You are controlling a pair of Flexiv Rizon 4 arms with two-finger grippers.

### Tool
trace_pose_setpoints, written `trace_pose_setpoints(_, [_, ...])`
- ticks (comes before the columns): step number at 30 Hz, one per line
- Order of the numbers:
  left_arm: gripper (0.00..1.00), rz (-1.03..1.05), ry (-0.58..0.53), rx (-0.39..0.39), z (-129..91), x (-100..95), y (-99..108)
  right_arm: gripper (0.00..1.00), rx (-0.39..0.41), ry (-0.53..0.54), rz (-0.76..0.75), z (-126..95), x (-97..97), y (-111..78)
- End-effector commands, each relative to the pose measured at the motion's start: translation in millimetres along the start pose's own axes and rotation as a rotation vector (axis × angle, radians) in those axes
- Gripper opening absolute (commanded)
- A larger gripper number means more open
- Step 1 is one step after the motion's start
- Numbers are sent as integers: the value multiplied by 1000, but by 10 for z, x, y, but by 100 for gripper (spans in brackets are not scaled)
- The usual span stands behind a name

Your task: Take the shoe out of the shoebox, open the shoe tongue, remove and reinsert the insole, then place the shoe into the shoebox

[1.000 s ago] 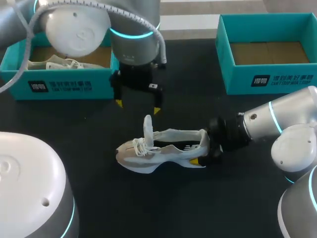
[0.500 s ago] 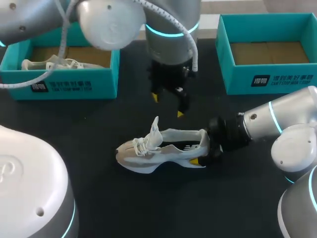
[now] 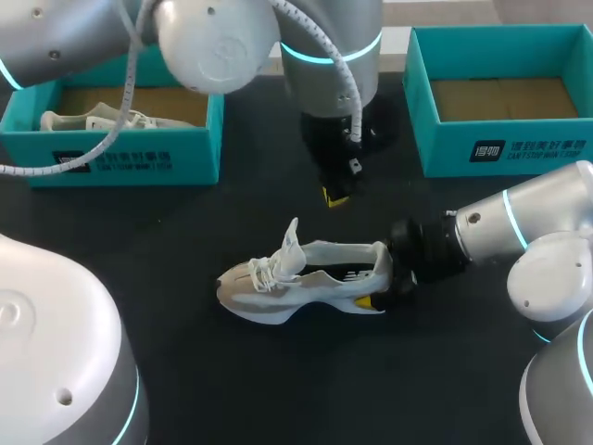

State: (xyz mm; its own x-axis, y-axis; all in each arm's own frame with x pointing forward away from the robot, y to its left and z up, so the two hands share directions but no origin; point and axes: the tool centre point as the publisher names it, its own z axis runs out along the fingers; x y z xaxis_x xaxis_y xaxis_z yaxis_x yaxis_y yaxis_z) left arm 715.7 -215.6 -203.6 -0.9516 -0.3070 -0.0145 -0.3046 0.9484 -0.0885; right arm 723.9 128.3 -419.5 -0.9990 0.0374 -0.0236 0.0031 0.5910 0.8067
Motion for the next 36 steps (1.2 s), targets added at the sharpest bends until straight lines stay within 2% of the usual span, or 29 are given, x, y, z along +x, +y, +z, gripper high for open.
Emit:
trace_pose_setpoints(1, [0, 649, 158, 112, 23, -53, 82, 0, 4, -1, 1, 10, -6, 3])
trace_pose_setpoints(9, [0, 649, 158, 112, 23, -53, 82, 0, 4, -1, 1, 10, -6, 3])
trace_pose_setpoints(14, [0, 601, 229, 83, 308, -45, 36, 0, 4, -1, 1, 10, -6, 3])
trace_pose_setpoints(23, [0, 491, 266, 55, 697, -57, -64, 0, 4, -1, 1, 10, -6, 3])
trace_pose_setpoints(32, [0, 407, 296, 37, 964, 25, 32, 0, 4, -1, 1, 10, -6, 3])
trace_pose_setpoints(36, [0, 407, 296, 37, 964, 25, 32, 0, 4, -1, 1, 10, -6, 3])
